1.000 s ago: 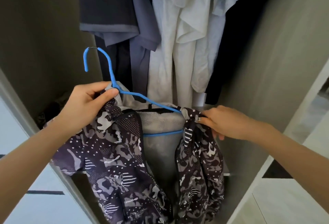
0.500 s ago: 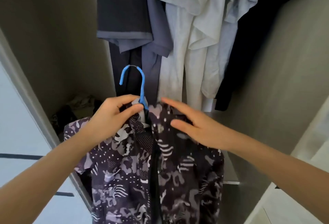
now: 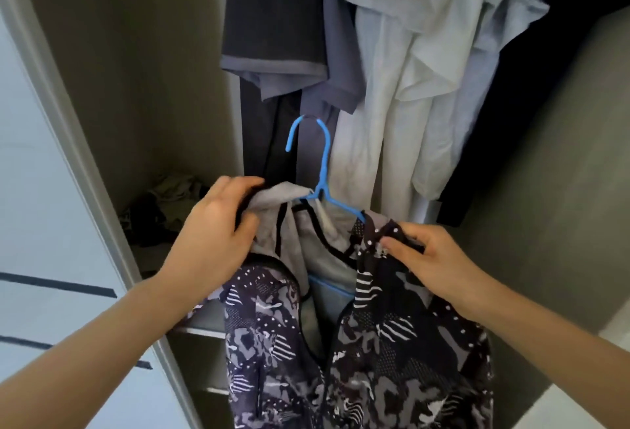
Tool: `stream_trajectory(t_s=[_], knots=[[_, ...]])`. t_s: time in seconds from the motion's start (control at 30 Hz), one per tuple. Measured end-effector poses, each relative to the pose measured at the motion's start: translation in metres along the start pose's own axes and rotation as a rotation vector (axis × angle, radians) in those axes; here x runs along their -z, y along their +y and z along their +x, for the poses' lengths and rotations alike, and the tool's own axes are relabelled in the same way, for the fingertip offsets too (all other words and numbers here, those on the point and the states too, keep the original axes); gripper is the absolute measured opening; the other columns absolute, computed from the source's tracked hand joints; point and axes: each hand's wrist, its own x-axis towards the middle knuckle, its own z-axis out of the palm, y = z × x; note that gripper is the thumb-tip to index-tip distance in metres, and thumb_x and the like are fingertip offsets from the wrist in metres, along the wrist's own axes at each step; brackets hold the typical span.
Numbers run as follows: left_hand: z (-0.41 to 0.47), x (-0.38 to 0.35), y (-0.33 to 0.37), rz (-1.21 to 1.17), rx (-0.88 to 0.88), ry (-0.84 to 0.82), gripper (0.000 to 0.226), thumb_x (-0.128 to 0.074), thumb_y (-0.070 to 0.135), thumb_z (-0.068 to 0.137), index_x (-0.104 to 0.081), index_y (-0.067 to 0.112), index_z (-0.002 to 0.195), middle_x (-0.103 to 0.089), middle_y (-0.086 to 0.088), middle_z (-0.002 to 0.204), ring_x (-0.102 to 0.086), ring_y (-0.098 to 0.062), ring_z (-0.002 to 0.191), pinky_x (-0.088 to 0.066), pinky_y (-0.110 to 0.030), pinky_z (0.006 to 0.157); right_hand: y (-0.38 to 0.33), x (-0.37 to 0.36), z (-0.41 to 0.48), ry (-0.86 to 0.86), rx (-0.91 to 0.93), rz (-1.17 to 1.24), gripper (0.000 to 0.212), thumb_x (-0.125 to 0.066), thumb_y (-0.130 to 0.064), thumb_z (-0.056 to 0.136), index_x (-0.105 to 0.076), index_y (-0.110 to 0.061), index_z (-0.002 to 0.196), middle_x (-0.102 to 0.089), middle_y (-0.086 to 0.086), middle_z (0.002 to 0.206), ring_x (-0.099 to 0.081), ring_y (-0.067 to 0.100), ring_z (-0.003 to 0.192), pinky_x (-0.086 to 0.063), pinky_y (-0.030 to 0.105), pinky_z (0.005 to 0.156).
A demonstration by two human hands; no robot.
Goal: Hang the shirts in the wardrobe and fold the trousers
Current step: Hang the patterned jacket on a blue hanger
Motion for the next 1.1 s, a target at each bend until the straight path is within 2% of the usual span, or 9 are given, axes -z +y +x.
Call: stream_trajectory(t_s=[0.17,0.37,0.47,0.53,0.63,0.8,0.93,1.03,1.1], knots=[[-0.003,-0.028,0.008,-0.142,0.260,-0.061,0.052,-0.078,0.039,0.079,-0.046,0.018,0.114,-0.057,0.002,0.103,-0.054,-0.014,0.095,-0.040,-0.021,0.073,-0.006,-0.005,-0.001,-0.019,-0.007,0.024,0.017,-0.058,-0.014,0.094,-0.074,-0.013,0.091,-0.076,0.000,0.086,-0.071,0.008,0.081,-0.057,0.020,0.076],[0.016,-0.027,-0.023,0.092,0.191,0.040,0.021,-0.063,-0.007,0.074,-0.053,0.008,0.085,-0.049,-0.009,0.084,-0.052,-0.035,0.079,-0.028,-0.029,0.065,0.002,0.004,0.006,-0.023,0.082,-0.229,0.020,-0.060,-0.019,0.093,-0.075,-0.013,0.080,-0.072,0.006,0.076,-0.065,0.009,0.071,-0.053,0.028,0.069],[0.022,-0.012,-0.040,0.206,0.105,0.030,0.022,-0.057,-0.015,0.069,-0.052,0.006,0.072,-0.050,-0.012,0.073,-0.054,-0.038,0.069,-0.033,-0.034,0.061,0.008,0.018,0.007,-0.036,0.146,-0.443,0.026,-0.062,-0.021,0.092,-0.069,-0.031,0.069,-0.065,-0.010,0.062,-0.058,-0.001,0.060,-0.046,0.022,0.057],[0.023,-0.008,-0.045,0.266,0.038,-0.020,0.019,-0.056,-0.013,0.073,-0.052,0.005,0.073,-0.050,-0.011,0.071,-0.054,-0.039,0.066,-0.043,-0.041,0.057,0.012,0.022,0.008,-0.037,0.178,-0.594,0.019,-0.064,-0.023,0.092,-0.067,-0.039,0.083,-0.064,-0.016,0.064,-0.062,0.003,0.060,-0.048,0.022,0.057],[0.020,-0.008,-0.046,0.328,0.025,-0.103,0.018,-0.057,-0.003,0.083,-0.048,0.012,0.076,-0.048,-0.004,0.078,-0.055,-0.039,0.068,-0.048,-0.047,0.058,0.012,0.023,0.014,0.012,0.151,-0.786,0.022,-0.060,-0.033,0.093,-0.061,-0.047,0.111,-0.070,0.001,0.079,-0.068,0.025,0.074,-0.053,0.040,0.063],[0.016,-0.011,-0.031,0.286,0.106,-0.125,0.006,-0.060,0.012,0.087,-0.055,0.011,0.084,-0.048,-0.001,0.086,-0.055,-0.033,0.076,-0.038,-0.037,0.063,-0.006,0.029,0.022,0.157,0.200,-0.905,0.022,-0.053,-0.035,0.096,-0.068,-0.035,0.111,-0.068,0.008,0.083,-0.064,0.032,0.080,-0.051,0.038,0.065],[0.011,-0.009,-0.006,-0.031,0.286,-0.331,0.006,-0.063,0.019,0.084,-0.058,0.018,0.081,-0.063,0.001,0.074,-0.061,-0.020,0.075,-0.041,-0.028,0.057,-0.010,0.033,0.028,0.236,0.280,-0.773,0.014,-0.057,-0.021,0.095,-0.070,-0.020,0.090,-0.061,0.002,0.063,-0.058,0.017,0.057,-0.049,0.034,0.058],[0.003,-0.011,0.014,-0.287,0.189,-0.628,0.028,-0.067,0.048,0.085,-0.067,0.024,0.100,-0.072,0.014,0.093,-0.066,-0.003,0.093,-0.053,-0.023,0.081,-0.020,0.030,0.027,0.253,0.330,-0.596,0.036,-0.060,-0.015,0.094,-0.051,-0.031,0.063,-0.048,-0.006,0.047,-0.049,0.007,0.046,-0.034,0.012,0.047],[0.002,-0.009,0.023,-0.284,0.066,-0.745,0.040,-0.051,0.063,0.088,-0.066,0.027,0.096,-0.069,0.021,0.088,-0.065,0.004,0.084,-0.051,-0.016,0.077,-0.026,0.029,0.025,0.246,0.323,-0.471,0.033,-0.061,-0.018,0.093,-0.054,-0.027,0.062,-0.051,-0.001,0.048,-0.047,0.006,0.044,-0.032,0.014,0.045]])
